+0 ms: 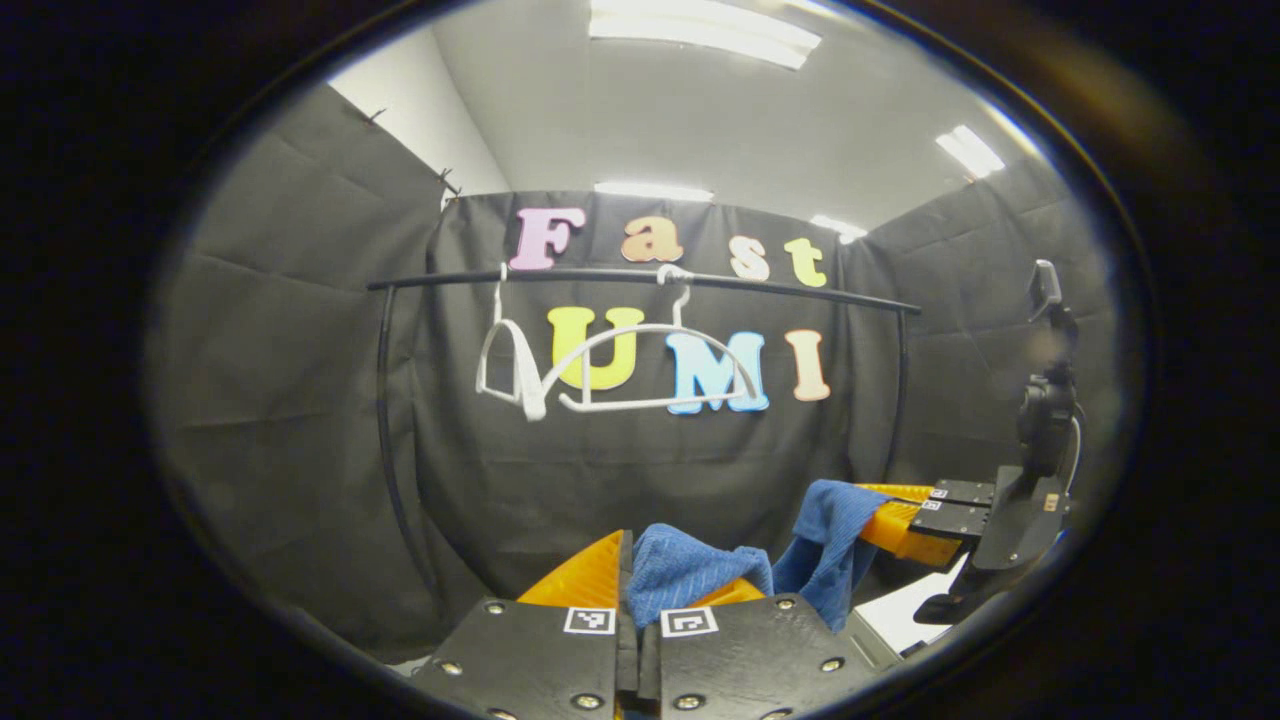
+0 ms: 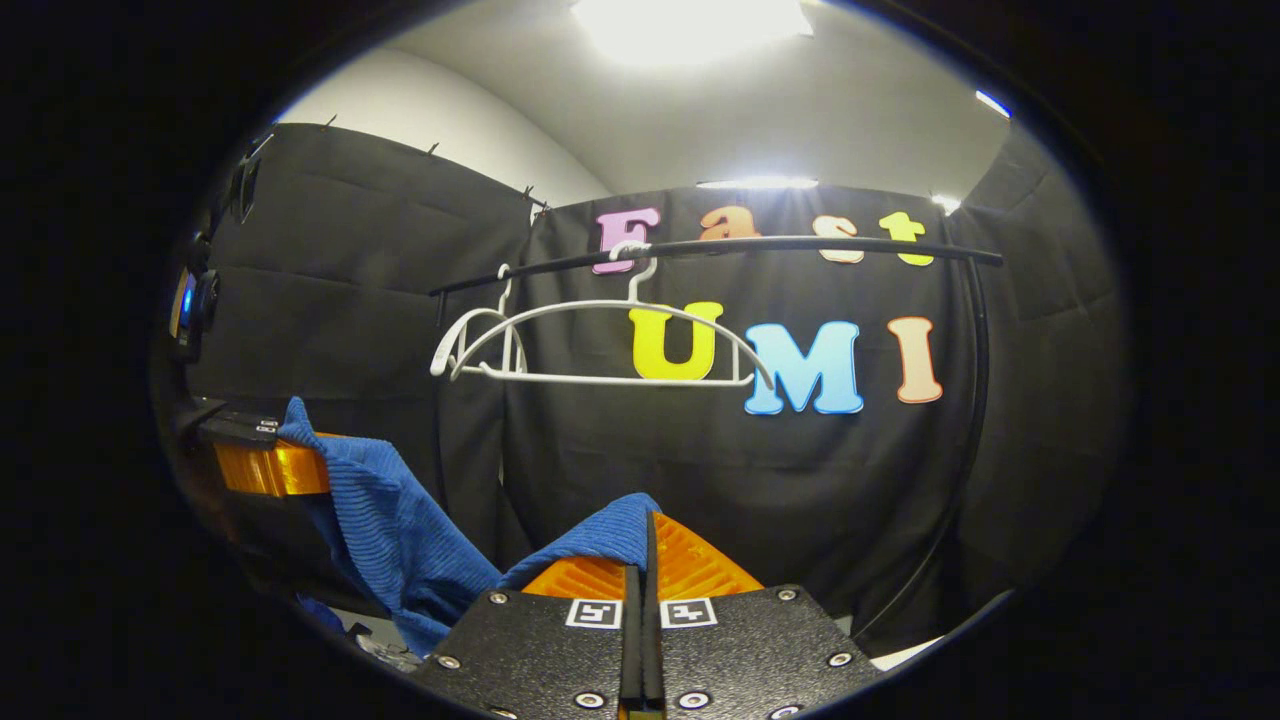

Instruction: Grasp the clothes on the hanger with both hands and then place them into the laundry hamper below.

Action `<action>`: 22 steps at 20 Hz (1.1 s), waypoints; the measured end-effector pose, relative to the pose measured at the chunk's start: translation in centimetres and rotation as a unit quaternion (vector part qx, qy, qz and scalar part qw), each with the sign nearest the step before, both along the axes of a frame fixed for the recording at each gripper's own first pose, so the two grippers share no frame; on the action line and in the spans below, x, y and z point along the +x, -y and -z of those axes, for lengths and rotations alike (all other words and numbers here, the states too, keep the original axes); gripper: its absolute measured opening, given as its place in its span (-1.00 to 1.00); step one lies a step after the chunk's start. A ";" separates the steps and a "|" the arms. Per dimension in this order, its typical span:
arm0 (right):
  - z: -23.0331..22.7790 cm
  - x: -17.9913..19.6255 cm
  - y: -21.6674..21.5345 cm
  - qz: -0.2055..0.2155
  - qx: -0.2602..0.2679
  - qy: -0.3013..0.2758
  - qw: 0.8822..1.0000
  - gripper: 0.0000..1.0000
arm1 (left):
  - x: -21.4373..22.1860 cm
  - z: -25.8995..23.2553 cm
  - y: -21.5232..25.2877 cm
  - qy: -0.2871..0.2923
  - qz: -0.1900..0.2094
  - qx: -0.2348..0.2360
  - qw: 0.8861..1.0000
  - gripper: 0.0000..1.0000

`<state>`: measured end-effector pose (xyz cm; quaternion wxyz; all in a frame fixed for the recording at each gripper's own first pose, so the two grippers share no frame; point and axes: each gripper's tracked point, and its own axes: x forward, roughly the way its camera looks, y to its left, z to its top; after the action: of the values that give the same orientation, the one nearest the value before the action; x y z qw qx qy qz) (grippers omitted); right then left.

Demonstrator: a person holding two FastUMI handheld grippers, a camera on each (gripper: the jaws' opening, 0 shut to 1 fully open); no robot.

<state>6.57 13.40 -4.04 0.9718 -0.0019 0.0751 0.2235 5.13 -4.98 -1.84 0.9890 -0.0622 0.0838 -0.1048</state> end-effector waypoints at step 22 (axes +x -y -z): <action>21.6 -6.3 -2.0 -0.016 -0.067 -0.219 0.973 -1.00 | -6.3 25.8 0.4 -0.220 -0.012 0.021 0.975 -0.96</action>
<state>0.22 15.37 -25.69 0.9257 -0.0187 0.3010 0.2283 -1.19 -5.41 -27.66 0.9484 -0.0642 0.3012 -0.0750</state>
